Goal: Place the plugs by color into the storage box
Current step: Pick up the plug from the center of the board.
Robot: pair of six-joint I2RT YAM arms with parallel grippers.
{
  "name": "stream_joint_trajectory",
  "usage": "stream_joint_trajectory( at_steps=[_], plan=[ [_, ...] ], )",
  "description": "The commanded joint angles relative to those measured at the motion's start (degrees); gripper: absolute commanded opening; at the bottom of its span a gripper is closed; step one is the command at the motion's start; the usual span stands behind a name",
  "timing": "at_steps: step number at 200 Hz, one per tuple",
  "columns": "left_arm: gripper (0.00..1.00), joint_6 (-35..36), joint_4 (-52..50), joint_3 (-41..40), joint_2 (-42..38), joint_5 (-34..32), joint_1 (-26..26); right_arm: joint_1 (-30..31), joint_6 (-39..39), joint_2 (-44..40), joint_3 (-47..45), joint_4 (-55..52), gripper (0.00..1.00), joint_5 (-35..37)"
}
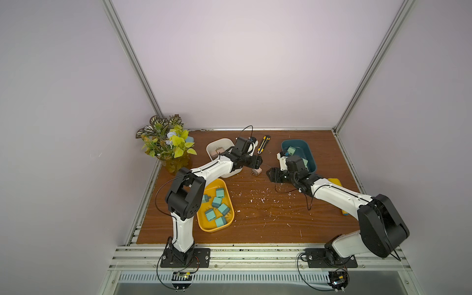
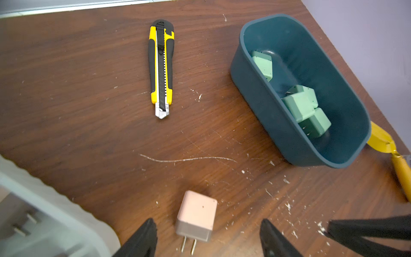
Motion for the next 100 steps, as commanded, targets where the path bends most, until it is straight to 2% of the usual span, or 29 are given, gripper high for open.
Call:
stream_joint_trajectory(
  at_steps=[1, 54, 100],
  plan=[
    [0.74, 4.2, -6.6, 4.2, 3.2, -1.0, -0.7, -0.4, 0.0, -3.0, -0.9, 1.9, 0.64, 0.7],
    [0.75, 10.4, -9.9, 7.1, 7.7, -5.9, -3.7, -1.4, 0.1, -5.7, -4.0, 2.5, 0.65, 1.4],
    [0.75, 11.2, -11.5, 10.4, 11.1, -5.5, -3.9, -1.7, 0.2, -4.5, -5.9, 3.1, 0.65, 0.3]
  ],
)
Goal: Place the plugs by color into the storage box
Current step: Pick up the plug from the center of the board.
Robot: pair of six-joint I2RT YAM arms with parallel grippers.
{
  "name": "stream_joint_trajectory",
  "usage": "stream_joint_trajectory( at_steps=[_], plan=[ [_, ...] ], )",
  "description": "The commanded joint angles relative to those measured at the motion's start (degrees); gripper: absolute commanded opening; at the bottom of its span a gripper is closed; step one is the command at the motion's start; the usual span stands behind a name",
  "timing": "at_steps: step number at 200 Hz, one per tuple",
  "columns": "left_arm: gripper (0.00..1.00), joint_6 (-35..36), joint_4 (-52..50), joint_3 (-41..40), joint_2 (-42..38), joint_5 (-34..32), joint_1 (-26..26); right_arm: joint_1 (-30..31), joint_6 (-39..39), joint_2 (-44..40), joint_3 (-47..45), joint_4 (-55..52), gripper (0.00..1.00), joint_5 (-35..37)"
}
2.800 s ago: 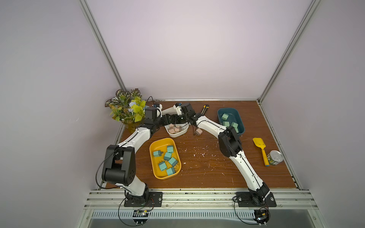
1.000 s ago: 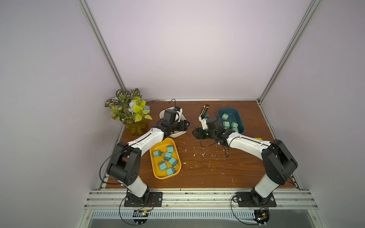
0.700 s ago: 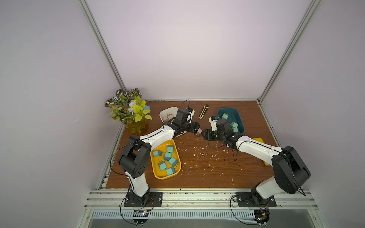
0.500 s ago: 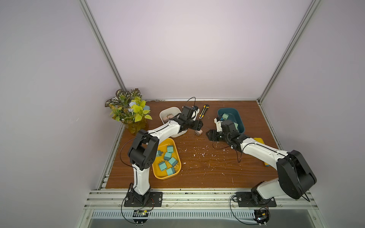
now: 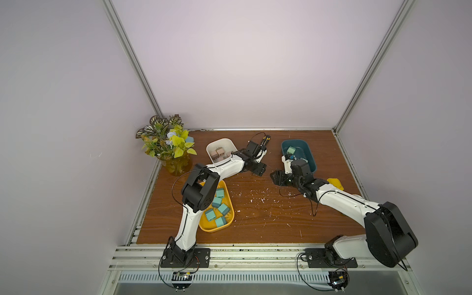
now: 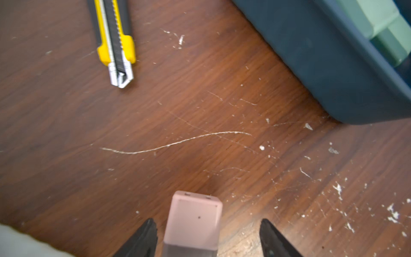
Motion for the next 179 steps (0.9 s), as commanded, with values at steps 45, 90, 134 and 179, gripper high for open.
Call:
stream_joint_trajectory(
  at_steps=[45, 90, 134, 179],
  plan=[
    [0.72, 2.0, -5.1, 4.7, 4.6, -3.7, -0.8, -0.3, -0.2, -0.1, -1.4, 1.9, 0.65, -0.7],
    [0.66, 2.3, -6.0, 4.7, 4.7, -6.8, -1.1, -0.4, -0.9, 0.8, -1.5, 1.5, 0.65, -1.1],
    [0.53, 1.8, -5.6, 3.6, 3.7, -6.4, -1.3, -0.5, -1.1, 2.9, -0.4, 2.4, 0.65, -2.4],
    [0.41, 2.2, -5.5, 3.5, 2.7, -6.3, -1.4, -0.6, -1.3, 3.5, 1.2, 2.1, 0.65, -2.9]
  ],
)
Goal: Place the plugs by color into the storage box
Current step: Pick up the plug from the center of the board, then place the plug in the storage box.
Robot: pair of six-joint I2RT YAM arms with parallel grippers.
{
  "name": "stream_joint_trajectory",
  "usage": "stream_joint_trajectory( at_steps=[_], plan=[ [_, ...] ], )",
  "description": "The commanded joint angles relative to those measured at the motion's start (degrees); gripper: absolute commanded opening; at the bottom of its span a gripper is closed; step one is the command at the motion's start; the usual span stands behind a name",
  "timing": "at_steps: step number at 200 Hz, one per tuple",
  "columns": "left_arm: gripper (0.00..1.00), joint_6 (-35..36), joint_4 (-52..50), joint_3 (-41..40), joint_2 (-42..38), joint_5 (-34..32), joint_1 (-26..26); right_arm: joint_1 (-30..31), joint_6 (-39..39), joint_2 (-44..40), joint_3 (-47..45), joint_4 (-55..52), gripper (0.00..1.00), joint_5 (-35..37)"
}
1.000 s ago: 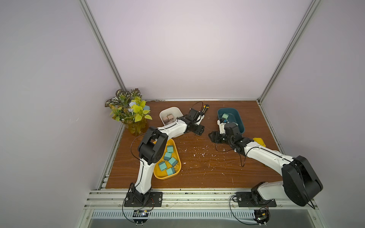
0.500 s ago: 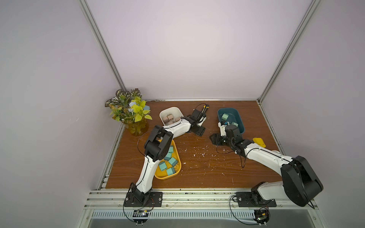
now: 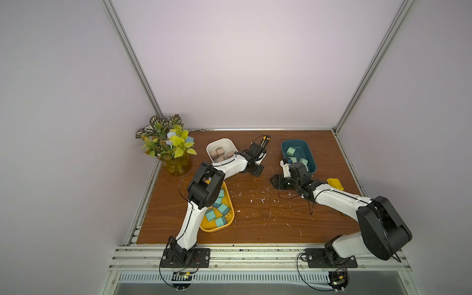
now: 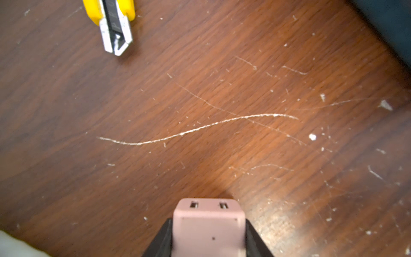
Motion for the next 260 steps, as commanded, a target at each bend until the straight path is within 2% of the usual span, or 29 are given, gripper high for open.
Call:
stream_joint_trajectory(
  at_steps=[1, 49, 98, 120, 132, 150, 159, 196, 230, 260],
  plan=[
    [0.41, 0.5, -0.9, -0.5, -2.4, -0.7, -0.8, -0.3, -1.0, -0.3, 2.7, 1.1, 0.65, -1.1],
    [0.36, -0.8, 0.1, -1.8, -5.7, 0.6, -0.8, -0.3, 0.4, -0.9, 3.0, 2.2, 0.64, -2.6],
    [0.18, -3.5, 6.7, -5.9, -11.6, 2.4, -0.8, -0.3, 1.4, -1.8, 4.1, 0.8, 0.64, -3.4],
    [0.17, -4.0, 7.6, -7.4, -13.7, 2.6, -0.8, -0.2, 1.9, -2.6, 4.1, 0.5, 0.64, -3.8],
    [0.17, -4.0, 7.5, -8.2, -14.7, 2.8, -0.8, -0.2, 2.5, -2.9, 4.2, 0.6, 0.64, -4.3],
    [0.09, -3.6, 6.8, -8.7, -15.5, 2.9, -0.8, -0.1, 3.8, -2.7, 4.6, 1.3, 0.64, -5.1],
    [0.08, -3.3, 6.3, -9.0, -15.8, 2.9, -0.8, 0.2, 4.3, -2.5, 5.1, 2.0, 0.64, -5.5],
    [0.00, -0.7, 3.0, -9.9, -19.0, -0.7, -0.8, 2.0, 4.7, 0.3, 9.0, 2.4, 0.64, -4.7],
    [0.00, 1.2, 1.2, -13.6, -23.3, -4.9, -0.3, 4.9, 5.3, 4.0, 14.1, 2.8, 0.64, -3.7],
    [0.00, 1.1, 0.9, -15.8, -26.6, -4.6, 1.4, 7.4, 4.5, 7.4, 19.6, 0.9, 0.64, -2.0]
  ],
)
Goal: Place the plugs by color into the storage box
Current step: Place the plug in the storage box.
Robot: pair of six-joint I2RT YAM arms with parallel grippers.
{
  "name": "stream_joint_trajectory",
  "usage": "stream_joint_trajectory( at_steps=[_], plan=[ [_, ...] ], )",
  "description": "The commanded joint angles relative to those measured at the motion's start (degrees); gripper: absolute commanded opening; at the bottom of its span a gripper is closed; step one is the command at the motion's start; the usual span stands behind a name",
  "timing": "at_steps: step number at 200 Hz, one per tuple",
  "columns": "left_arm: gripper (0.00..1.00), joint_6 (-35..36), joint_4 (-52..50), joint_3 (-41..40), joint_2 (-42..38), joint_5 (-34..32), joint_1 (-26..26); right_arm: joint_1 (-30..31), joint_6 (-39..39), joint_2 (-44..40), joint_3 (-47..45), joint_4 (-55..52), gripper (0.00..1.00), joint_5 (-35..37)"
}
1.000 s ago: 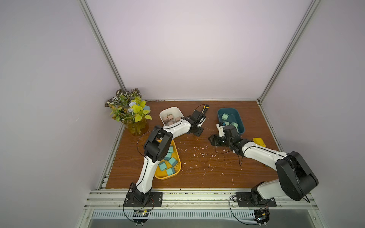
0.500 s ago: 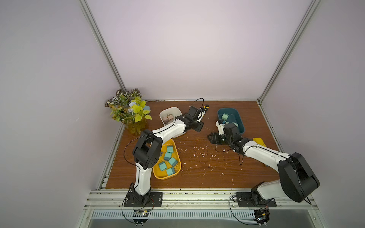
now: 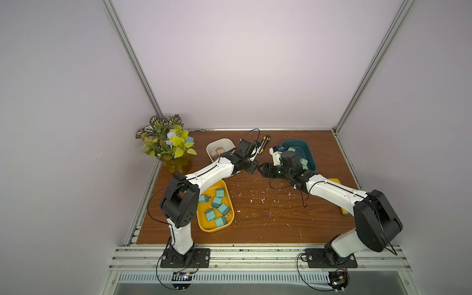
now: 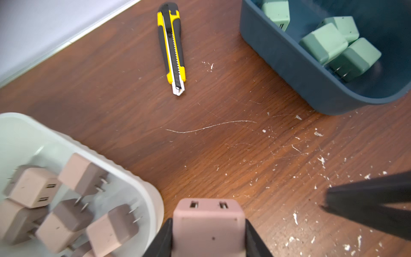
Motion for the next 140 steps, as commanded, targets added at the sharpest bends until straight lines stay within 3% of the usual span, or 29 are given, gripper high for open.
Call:
stream_joint_trajectory(
  at_steps=[1, 26, 65, 90, 140],
  plan=[
    [0.00, 0.9, -1.5, -1.3, -3.1, -1.4, 1.4, 1.9, -0.4, 1.7, 4.9, -0.2, 0.64, 2.0],
    [0.00, -0.8, -0.2, -3.6, -5.7, 2.7, 5.1, 2.9, -1.4, 4.4, 9.3, -2.2, 0.64, 3.4],
    [0.01, -1.8, 2.1, -3.7, -4.2, 2.8, 10.4, 3.6, -2.9, 11.1, 18.5, -4.8, 0.63, 2.6],
    [0.01, -2.6, 1.5, -0.2, -0.2, 4.0, 13.8, 3.8, -3.9, 15.8, 24.6, -7.6, 0.63, 2.3],
    [0.03, -1.4, 0.8, 11.4, 9.5, -1.8, 15.6, 4.1, -2.2, 21.0, 29.0, -5.6, 0.63, -0.9]
  ],
)
